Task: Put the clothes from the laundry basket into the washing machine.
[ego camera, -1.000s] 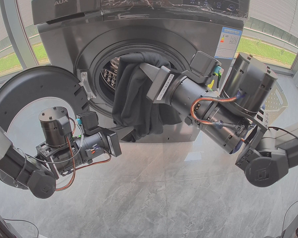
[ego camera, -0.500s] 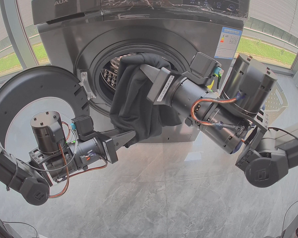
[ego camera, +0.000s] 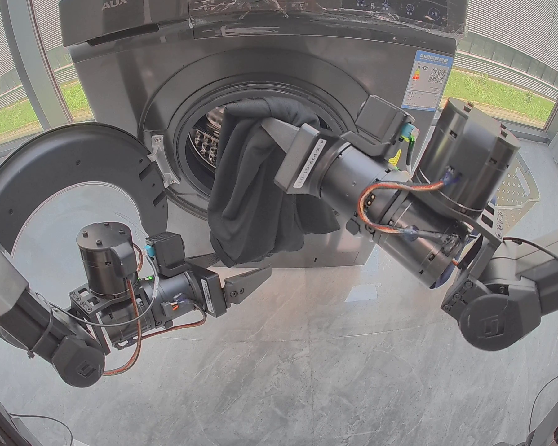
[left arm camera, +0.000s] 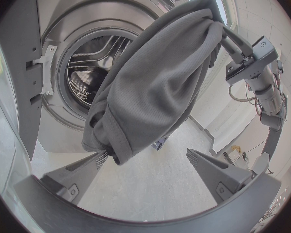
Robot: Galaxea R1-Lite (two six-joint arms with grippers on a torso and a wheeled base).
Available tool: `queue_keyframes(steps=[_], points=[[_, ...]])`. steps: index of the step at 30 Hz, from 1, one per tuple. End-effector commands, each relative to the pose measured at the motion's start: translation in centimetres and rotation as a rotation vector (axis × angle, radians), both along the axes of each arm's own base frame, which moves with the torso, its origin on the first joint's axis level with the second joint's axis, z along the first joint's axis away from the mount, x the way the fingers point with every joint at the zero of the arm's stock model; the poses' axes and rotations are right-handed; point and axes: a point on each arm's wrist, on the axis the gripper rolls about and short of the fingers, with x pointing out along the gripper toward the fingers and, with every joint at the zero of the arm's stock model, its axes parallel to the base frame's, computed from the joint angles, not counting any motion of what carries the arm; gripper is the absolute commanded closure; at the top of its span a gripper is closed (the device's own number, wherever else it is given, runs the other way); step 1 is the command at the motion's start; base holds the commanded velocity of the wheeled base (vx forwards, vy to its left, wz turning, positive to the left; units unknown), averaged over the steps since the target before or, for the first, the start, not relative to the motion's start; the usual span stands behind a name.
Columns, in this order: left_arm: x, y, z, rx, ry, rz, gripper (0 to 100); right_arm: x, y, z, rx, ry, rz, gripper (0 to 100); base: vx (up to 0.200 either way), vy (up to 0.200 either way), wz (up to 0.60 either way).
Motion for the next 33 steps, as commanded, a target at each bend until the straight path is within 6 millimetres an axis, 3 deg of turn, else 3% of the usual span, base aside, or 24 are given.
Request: queue_keyframes(steps=[1,7,14,22,23,33], points=[[0.6,0.1,-1.1,0.016,0.032,0.013,0,0.0,0.0,0.1,0.003,-0.003,0.000,100,0.000,0.000,0.00],[2.0,0.4,-1.8,0.020,0.045,0.042,0,0.0,0.0,0.1,0.003,-0.003,0.000,100,0.000,0.000,0.00],[3.7,0.0,-0.7,-0.054,0.023,0.063,0,0.0,0.0,0.0,0.001,-0.001,0.000,100,0.000,0.000,0.00],[3.8,-0.3,0.2,-0.081,0.000,0.057,0,-0.1,0.0,0.0,0.001,-0.001,0.002,100,0.000,0.000,0.00],[3.8,-0.3,0.4,-0.084,-0.004,0.061,100,0.0,0.0,-0.1,-0.003,0.002,0.002,100,0.000,0.000,0.00],[1.7,-0.7,2.2,-0.134,-0.027,0.027,100,0.1,0.1,-0.3,-0.006,0.007,0.001,100,0.000,0.000,0.00]])
